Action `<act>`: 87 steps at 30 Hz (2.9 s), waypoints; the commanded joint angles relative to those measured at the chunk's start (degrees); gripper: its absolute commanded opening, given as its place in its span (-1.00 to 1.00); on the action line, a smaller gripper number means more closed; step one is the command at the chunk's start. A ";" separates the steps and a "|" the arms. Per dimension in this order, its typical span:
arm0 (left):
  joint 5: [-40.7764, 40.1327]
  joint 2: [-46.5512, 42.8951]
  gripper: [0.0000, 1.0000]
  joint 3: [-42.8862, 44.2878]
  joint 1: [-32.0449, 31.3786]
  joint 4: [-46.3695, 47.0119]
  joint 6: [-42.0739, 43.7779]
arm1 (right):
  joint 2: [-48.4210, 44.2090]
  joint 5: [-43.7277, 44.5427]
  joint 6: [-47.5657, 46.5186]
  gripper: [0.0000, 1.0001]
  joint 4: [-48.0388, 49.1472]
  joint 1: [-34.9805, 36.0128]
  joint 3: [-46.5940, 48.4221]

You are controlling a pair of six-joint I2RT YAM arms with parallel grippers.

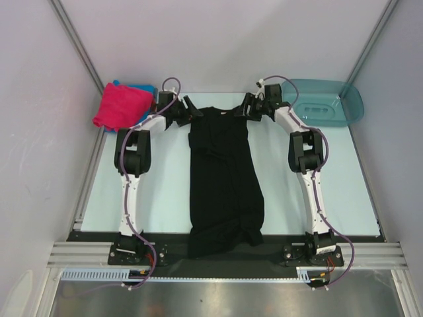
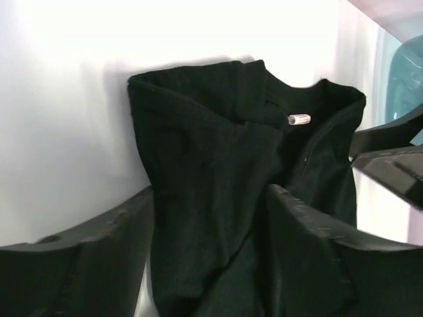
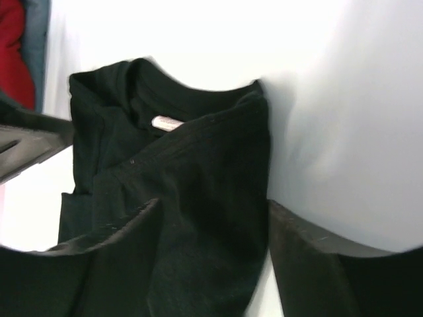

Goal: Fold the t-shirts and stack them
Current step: Fold the tshirt

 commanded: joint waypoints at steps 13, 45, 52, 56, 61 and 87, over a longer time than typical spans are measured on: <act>7.71 14.41 -0.42 24.51 -1.16 -7.62 -3.91 | 6.74 -1.79 3.92 -0.35 -0.42 -0.34 3.16; 9.64 18.29 1.00 29.23 0.69 12.23 -11.48 | 6.41 4.71 4.63 0.99 11.54 -9.93 8.72; 8.87 1.52 1.00 9.80 -1.24 8.83 -0.95 | -7.30 5.59 -2.39 0.99 9.00 -7.38 -5.52; -0.60 -9.21 1.00 -0.75 -3.61 3.81 6.53 | -15.29 10.68 -8.53 0.99 6.10 -4.31 -13.42; -3.62 -21.61 0.99 -15.78 -5.20 5.03 8.04 | -22.42 19.83 -14.17 0.99 3.54 0.08 -19.49; -9.76 -61.42 1.00 -68.86 -20.57 7.67 4.35 | -80.99 47.62 0.30 0.99 0.49 10.64 -80.20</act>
